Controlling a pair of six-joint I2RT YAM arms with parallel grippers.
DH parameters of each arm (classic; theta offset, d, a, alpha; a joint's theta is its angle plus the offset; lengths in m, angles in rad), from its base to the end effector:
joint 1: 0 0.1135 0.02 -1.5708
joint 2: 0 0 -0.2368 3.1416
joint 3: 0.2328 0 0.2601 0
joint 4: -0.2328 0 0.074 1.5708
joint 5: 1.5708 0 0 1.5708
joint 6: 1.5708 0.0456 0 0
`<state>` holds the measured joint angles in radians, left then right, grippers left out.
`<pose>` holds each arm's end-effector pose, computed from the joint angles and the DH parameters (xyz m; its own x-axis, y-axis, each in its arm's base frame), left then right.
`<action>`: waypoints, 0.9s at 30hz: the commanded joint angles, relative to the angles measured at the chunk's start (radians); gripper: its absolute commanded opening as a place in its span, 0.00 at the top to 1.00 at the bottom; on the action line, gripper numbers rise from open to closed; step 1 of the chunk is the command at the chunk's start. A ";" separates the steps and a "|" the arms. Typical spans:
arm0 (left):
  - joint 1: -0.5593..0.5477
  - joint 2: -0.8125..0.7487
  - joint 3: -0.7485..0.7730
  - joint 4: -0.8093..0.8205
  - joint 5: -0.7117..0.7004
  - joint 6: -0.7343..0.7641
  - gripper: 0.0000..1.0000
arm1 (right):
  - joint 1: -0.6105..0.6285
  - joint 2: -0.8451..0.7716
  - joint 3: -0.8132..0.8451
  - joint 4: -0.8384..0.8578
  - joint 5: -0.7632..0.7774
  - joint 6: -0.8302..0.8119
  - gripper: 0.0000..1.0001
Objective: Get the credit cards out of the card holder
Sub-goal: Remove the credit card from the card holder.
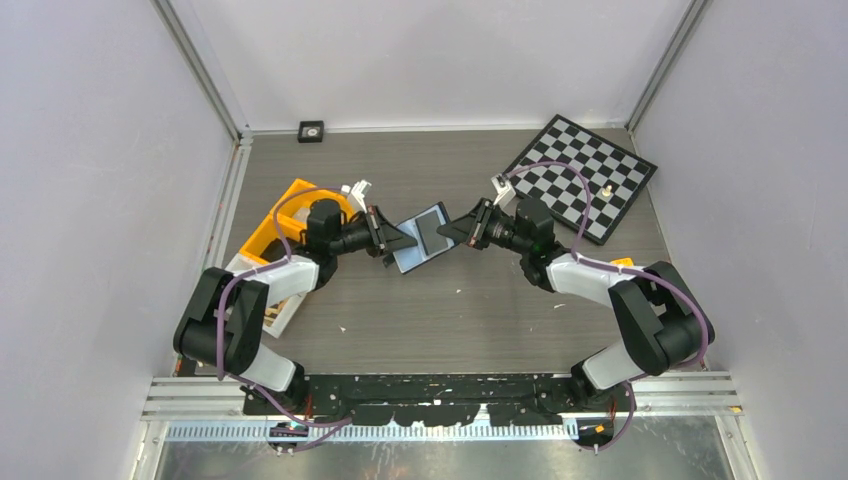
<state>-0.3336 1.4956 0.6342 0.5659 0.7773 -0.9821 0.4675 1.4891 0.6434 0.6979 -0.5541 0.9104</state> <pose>0.2867 -0.1332 0.1657 -0.8742 -0.3245 -0.3613 0.2528 0.3313 -0.9090 0.2793 0.1679 0.1833 -0.7502 0.3736 -0.5455 -0.4163 0.3742 0.8287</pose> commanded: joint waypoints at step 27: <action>-0.040 0.094 0.071 0.041 0.064 -0.013 0.52 | 0.021 0.003 0.016 0.166 -0.089 0.035 0.94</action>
<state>-0.3584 1.5723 0.6582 0.7010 0.8455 -1.0447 0.4675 1.5082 0.6430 0.7105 -0.5842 0.9192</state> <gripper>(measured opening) 0.481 0.139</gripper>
